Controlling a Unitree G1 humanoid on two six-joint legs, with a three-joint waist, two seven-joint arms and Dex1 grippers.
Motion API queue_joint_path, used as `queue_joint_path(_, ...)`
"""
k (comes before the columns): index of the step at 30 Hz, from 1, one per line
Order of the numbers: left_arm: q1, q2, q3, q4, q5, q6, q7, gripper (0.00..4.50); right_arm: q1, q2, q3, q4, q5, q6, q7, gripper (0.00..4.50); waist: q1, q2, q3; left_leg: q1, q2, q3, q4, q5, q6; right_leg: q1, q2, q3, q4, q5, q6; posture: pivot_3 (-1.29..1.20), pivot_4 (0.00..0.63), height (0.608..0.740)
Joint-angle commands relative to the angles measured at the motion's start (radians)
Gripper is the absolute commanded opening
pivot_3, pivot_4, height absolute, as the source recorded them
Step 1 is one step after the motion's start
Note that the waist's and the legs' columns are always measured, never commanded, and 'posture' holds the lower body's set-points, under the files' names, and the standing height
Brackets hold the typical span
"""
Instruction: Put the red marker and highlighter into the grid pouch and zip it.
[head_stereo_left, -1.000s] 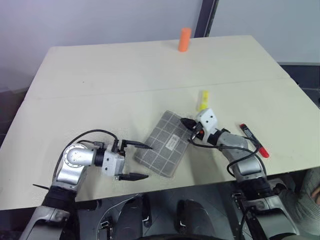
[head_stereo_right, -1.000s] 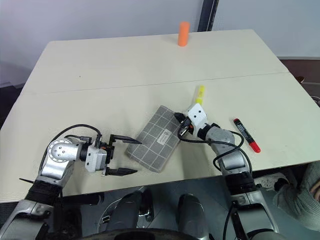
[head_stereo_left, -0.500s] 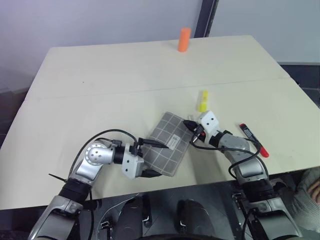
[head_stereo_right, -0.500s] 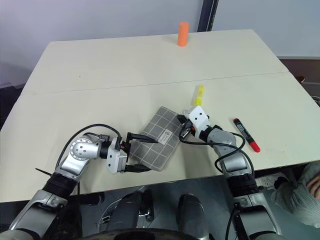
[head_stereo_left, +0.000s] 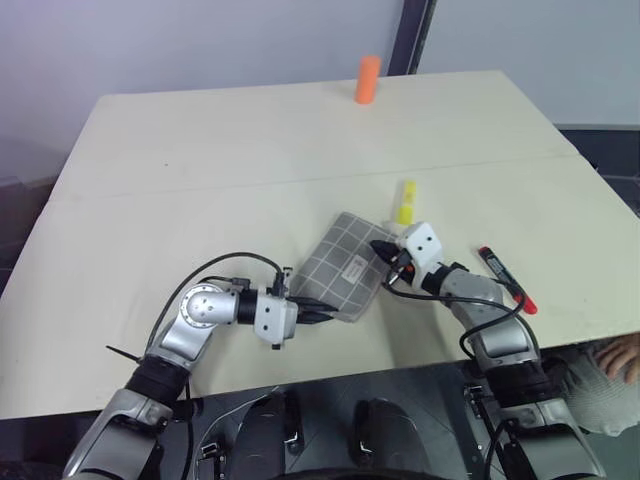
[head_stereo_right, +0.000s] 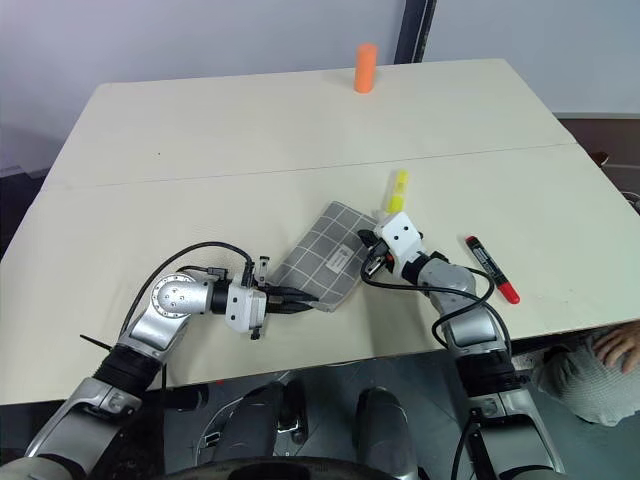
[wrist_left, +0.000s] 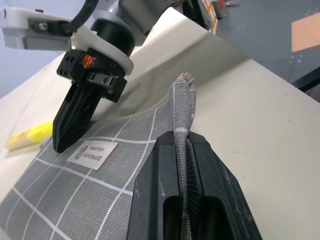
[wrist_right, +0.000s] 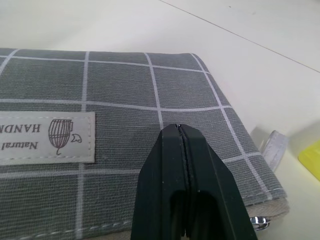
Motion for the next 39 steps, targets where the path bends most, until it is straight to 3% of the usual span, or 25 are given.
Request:
queue_joint_path(1,-0.028,-0.009,0.039,0.017,-0.014,0.015,0.056,0.07,0.007,-0.01,-0.026,-0.051,0.013,-0.005,0.001,0.0,0.0,0.0,0.0,0.0,0.0,0.0,0.0,0.0,0.0,0.0,0.0,0.0,0.0,0.0,0.0,0.0,0.15,0.74)
queue_joint_path(3,-0.047,-0.01,0.073,0.045,-0.051,0.025,0.075,0.07,0.02,-0.017,-0.052,-0.079,0.056,0.023,0.02,0.0,0.0,0.0,0.0,0.0,0.0,0.0,0.0,0.0,0.0,0.0,0.0,0.0,0.0,0.0,0.0,0.0,0.15,0.74)
queue_joint_path(6,-0.059,0.001,0.116,0.083,-0.134,0.027,0.043,0.0,0.039,-0.021,-0.112,-0.144,0.158,0.074,0.057,0.86,-0.001,0.0,0.0,0.0,0.0,0.0,0.0,0.001,0.001,0.0,0.0,0.0,0.0,0.0,0.001,0.0,0.15,0.74)
queue_joint_path(13,-0.08,0.029,0.224,0.13,-0.342,0.07,-0.108,0.0,0.103,-0.083,-0.255,-0.294,0.31,0.154,0.095,4.42,0.002,0.0,0.0,0.0,0.0,-0.001,0.0,0.001,0.001,0.001,0.0,0.0,0.0,0.001,0.002,0.0,0.15,0.74)
queue_joint_path(19,-0.116,0.035,0.282,0.074,-0.48,0.209,-0.208,0.0,0.131,-0.159,-0.226,-0.257,0.211,0.084,0.108,4.42,-0.001,0.0,0.0,0.0,0.0,0.0,0.001,0.0,0.0,0.001,0.0,0.0,0.0,0.0,0.0,0.0,0.15,0.74)
queue_joint_path(28,-0.079,0.083,0.291,-0.185,-0.629,0.524,-0.3,0.0,0.085,-0.133,-0.201,-0.212,0.19,0.047,0.096,4.42,-0.001,0.0,0.0,0.0,0.0,-0.001,0.001,0.001,0.002,0.006,0.002,0.0,0.0,0.001,0.002,0.0,0.15,0.74)
queue_joint_path(39,-0.054,0.085,0.299,-0.181,-0.582,0.469,-0.403,0.0,0.132,-0.178,-0.21,-0.186,0.216,0.09,0.166,4.42,-0.001,0.0,0.0,0.0,0.0,-0.001,0.001,0.0,0.0,0.005,0.001,0.0,-0.001,0.0,0.0,0.0,0.15,0.74)
